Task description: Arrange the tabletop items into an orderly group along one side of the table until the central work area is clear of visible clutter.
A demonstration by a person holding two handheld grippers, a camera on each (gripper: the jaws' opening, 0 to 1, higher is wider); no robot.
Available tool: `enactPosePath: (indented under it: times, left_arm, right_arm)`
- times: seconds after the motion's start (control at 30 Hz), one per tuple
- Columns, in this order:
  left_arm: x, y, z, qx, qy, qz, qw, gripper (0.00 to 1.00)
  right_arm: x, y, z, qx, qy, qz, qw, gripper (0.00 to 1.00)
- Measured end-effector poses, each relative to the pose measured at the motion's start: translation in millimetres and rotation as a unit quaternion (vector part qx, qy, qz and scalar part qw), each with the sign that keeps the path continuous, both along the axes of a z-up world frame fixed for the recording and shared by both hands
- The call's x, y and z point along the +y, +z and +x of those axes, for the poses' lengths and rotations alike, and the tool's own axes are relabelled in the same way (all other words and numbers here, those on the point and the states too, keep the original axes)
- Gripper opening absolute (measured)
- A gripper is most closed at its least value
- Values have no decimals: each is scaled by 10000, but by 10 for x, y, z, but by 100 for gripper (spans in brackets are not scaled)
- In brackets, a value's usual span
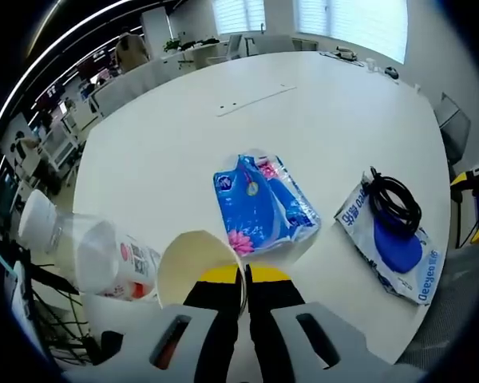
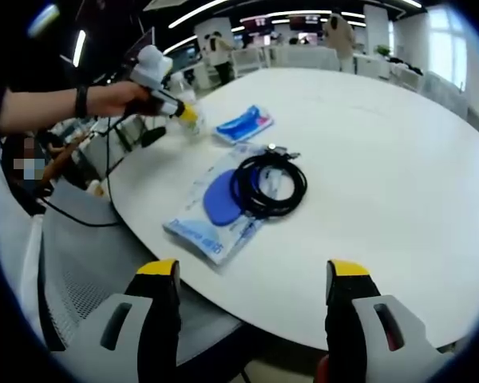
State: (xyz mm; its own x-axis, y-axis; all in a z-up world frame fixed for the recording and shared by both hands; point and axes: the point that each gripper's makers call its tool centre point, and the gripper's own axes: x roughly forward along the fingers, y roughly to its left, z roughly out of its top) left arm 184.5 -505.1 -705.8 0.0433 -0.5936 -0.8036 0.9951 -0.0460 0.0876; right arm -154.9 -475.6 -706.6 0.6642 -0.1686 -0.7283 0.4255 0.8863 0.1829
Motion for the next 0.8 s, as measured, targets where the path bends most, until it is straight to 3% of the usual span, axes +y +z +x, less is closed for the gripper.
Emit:
enactPosePath:
  times: [0.8]
  left_arm:
    - [-327, -76, 217, -75, -50, 46, 9999, 0]
  right_arm:
    - [-94, -34, 53, 71, -58, 78, 9999, 72]
